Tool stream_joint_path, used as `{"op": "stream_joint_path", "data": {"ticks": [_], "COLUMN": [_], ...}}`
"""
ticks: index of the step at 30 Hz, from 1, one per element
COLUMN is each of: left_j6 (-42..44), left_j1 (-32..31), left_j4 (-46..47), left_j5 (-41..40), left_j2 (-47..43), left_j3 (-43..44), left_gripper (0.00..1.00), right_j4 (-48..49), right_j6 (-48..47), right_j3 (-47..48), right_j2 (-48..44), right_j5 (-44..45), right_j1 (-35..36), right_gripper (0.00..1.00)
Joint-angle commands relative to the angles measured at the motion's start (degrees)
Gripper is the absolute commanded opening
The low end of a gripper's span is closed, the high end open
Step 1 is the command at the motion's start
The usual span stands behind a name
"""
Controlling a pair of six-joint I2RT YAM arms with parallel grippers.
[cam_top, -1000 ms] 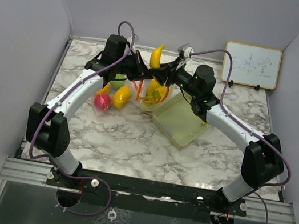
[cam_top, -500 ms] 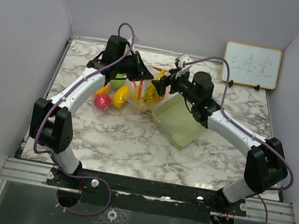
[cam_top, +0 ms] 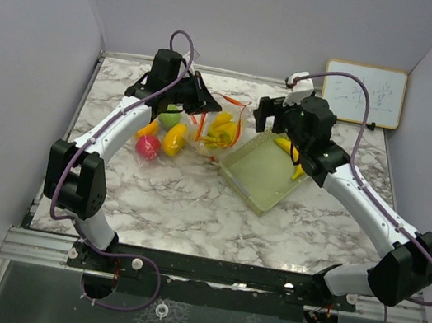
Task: Place the food in the zip-top bag and seal the zipper
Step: Place the fake fruit in the zipper food storage bag, then pick up the fake fruit from the bin.
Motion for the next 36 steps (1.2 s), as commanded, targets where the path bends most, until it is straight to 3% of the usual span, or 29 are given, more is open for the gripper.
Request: {"op": "stream_joint_path", "data": {"ticks": [1, 3, 9, 18, 31, 36], "left_j6": [1.11, 1.1, 0.55, 0.49, 0.78, 0.53], "left_j1": [0.43, 0.58, 0.55, 1.37, 2.45, 2.45], "left_j4": [2.78, 3.09, 4.39, 4.92, 4.86, 5.38], "left_j5": [2.51, 2.75, 3.82, 4.54, 5.33, 5.71], "left_j2": [-0.46, -0.61, -0.33, -0.17, -0.22, -0.16], "left_j3": [2.23, 1.78, 0.64, -0.61, -1.78, -2.16], "left_gripper": [0.0, 0.0, 0.0, 0.0, 0.0, 0.0], "right_j4": [-15.63, -19.31, -27.6, -31.02, -27.3, -28.21], "right_j6": [1.89, 2.76, 6.35, 5.3, 4.51, 5.08], "right_j3": [-0.67, 0.33, 6.2, 8.63, 2.96, 2.76], "right_j2": [4.38, 7.52, 19.24, 29.75, 34.27, 34.25], "right_j5": [6.22, 6.67, 2.9, 7.38, 14.98, 10.4], "right_j1": [-2.35, -3.78, -12.48, -15.02, -15.15, -15.15], "right_gripper": [0.93, 0.84, 0.72, 0.72, 0.71, 0.45]}}
